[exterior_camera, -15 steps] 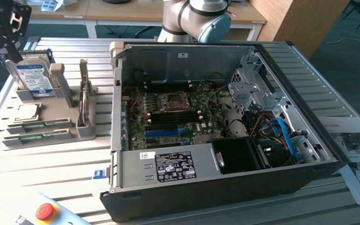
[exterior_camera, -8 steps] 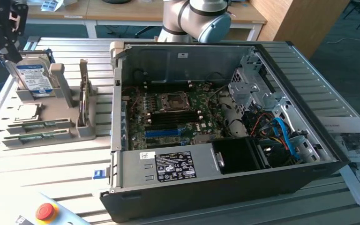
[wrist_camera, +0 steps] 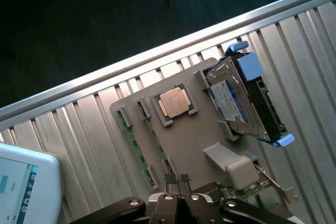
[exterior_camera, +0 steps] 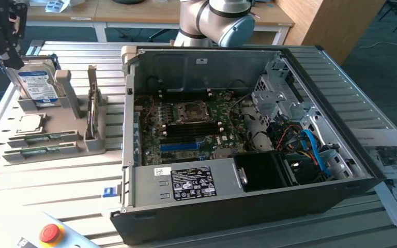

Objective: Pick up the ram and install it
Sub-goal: 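Pick up the ram and move it above insertion slot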

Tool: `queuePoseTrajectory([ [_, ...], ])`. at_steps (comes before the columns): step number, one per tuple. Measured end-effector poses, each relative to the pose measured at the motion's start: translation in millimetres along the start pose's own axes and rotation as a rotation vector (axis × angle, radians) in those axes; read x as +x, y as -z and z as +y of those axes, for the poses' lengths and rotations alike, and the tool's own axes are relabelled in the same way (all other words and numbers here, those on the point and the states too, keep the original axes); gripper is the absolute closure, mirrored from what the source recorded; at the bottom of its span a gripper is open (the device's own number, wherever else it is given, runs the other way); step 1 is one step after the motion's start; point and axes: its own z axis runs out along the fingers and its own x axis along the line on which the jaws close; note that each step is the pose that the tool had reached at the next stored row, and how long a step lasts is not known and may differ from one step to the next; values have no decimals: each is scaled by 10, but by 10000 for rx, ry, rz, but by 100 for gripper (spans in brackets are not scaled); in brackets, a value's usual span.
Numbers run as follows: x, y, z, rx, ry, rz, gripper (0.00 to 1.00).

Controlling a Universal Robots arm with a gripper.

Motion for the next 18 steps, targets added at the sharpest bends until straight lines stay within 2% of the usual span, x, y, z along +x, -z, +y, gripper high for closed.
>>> queuePoseTrajectory([
  [18, 0, 0, 0, -72, 3253, 152, 90],
])
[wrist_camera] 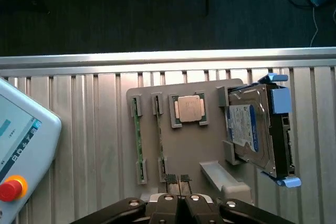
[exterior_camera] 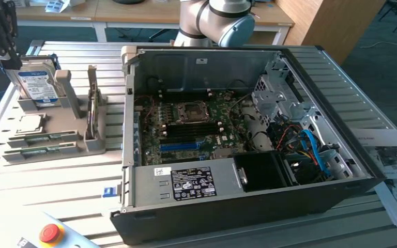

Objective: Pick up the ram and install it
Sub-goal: 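Pick up the ram and move it above insertion slot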

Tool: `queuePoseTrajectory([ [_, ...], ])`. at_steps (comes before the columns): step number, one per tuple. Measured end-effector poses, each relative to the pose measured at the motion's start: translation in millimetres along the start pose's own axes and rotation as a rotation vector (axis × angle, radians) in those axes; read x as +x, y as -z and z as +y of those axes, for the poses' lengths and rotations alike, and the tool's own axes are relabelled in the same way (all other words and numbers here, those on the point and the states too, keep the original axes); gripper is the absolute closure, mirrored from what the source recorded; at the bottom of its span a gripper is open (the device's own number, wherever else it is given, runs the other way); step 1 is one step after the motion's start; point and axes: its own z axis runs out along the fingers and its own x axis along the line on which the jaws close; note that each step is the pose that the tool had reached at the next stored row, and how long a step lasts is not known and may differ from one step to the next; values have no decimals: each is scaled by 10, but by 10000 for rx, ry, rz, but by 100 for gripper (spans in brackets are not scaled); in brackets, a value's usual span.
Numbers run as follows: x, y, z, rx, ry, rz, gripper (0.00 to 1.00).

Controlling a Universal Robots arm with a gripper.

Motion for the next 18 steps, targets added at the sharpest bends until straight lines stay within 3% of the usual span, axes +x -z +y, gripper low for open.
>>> queuePoseTrajectory([
  [3, 0, 0, 0, -11, 510, 23, 90],
  [18, 0, 0, 0, -17, 765, 36, 90],
])
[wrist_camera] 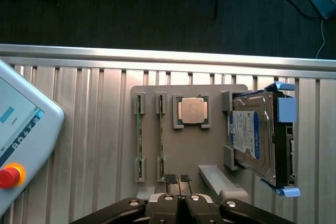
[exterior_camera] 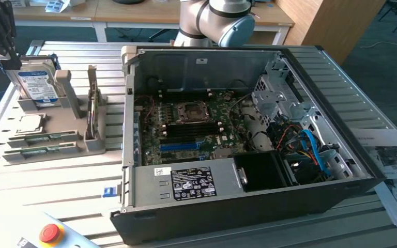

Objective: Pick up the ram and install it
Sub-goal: 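Pick up the ram and move it above insertion slot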

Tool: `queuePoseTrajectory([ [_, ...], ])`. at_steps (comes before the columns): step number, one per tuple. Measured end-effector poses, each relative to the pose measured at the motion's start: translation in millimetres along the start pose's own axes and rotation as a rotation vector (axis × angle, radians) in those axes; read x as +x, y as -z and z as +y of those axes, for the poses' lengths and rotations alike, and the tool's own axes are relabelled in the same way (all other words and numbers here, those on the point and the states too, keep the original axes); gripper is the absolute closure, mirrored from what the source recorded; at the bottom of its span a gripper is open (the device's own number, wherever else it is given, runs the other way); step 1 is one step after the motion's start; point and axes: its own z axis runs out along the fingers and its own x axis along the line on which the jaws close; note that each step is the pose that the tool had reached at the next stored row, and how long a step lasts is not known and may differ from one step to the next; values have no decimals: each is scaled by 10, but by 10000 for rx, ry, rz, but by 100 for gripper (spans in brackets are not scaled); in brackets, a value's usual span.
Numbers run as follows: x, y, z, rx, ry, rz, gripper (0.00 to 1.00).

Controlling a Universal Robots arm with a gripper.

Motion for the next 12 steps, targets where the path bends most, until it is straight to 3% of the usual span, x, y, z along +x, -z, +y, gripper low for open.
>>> queuePoseTrajectory([
  [12, 0, -1, 1, 17, 225, 11, 90],
])
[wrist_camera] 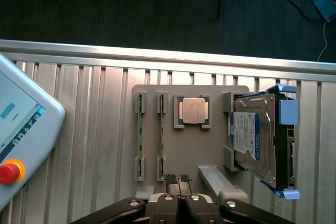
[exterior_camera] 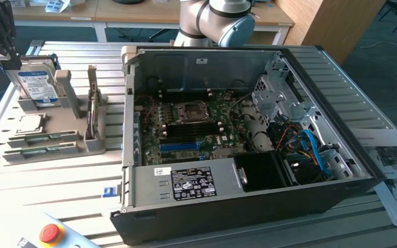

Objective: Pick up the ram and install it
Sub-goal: 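Pick up the ram and move it above insertion slot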

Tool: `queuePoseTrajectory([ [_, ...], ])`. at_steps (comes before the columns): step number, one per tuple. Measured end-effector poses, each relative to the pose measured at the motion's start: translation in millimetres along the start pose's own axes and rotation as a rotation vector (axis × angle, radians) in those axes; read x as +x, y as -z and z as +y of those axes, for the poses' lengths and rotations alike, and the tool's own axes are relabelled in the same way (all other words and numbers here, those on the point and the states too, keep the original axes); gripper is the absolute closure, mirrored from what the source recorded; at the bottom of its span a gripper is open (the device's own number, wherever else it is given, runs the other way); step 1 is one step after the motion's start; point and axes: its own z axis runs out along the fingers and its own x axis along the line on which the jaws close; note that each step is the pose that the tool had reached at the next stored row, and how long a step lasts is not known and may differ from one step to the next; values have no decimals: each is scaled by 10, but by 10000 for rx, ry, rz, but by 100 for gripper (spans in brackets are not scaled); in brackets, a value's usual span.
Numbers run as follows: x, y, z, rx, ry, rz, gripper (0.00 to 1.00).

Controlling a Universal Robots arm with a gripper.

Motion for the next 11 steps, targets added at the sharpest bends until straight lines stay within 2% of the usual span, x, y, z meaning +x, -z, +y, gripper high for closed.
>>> queuePoseTrajectory([
  [3, -1, 0, 9, 31, 5, 1, 90],
  [11, 0, -8, 10, 36, 7, 1, 90],
])
